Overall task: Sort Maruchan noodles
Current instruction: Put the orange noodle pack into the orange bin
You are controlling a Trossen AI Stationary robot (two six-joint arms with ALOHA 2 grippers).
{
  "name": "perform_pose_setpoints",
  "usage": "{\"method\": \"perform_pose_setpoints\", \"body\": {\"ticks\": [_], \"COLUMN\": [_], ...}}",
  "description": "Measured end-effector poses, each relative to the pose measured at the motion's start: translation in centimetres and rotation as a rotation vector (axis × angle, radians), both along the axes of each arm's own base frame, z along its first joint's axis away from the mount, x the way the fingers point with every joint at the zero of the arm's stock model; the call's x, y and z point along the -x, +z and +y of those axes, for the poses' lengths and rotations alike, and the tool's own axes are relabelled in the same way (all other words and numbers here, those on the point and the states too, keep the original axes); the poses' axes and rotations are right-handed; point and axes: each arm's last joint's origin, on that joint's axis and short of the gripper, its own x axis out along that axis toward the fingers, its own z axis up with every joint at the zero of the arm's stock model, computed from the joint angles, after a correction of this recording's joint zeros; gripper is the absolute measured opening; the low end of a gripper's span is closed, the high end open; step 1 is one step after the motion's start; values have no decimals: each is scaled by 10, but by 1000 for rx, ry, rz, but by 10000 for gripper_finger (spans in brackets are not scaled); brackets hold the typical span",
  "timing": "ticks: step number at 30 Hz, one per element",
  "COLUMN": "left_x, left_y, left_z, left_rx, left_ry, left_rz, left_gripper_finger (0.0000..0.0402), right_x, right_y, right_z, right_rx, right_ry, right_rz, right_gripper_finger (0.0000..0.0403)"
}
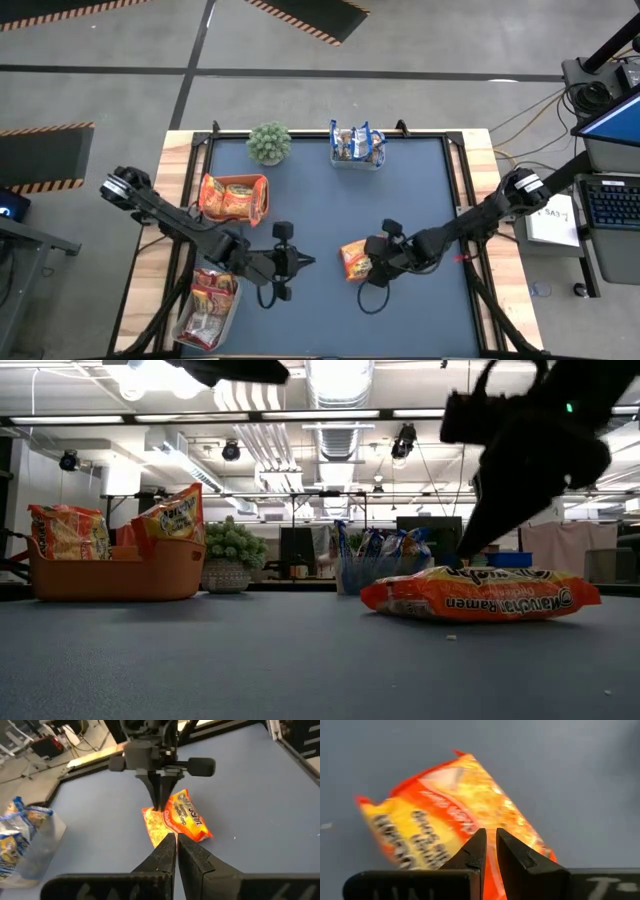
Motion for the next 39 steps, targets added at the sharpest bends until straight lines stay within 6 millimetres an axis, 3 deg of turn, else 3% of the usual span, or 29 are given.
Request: {"method": "perform_pose_setpoints", "body": {"ticks": [9,16,23,39], "left_x": [-30,-48,-60,-69], "left_y": [-27,-57,-70,-70], "left_z": [9,15,22,32], "left_rx": [180,359,463,-166], "left_ry": [-86,-61,1,-212], "left_rz": [40,98,76,29], "left_gripper_finger": [24,78,135,218], "right_x": [16,22,31,30], "right_y": [-25,-32,-37,-37], "right_z": [-10,-12,-8,-6], "right_rx": [49,59,108,112], "right_ry": [-80,-98,-114,-133], "right_rz": [-6,-23,-36,-70], "right_gripper_finger": [33,33,33,33]}}
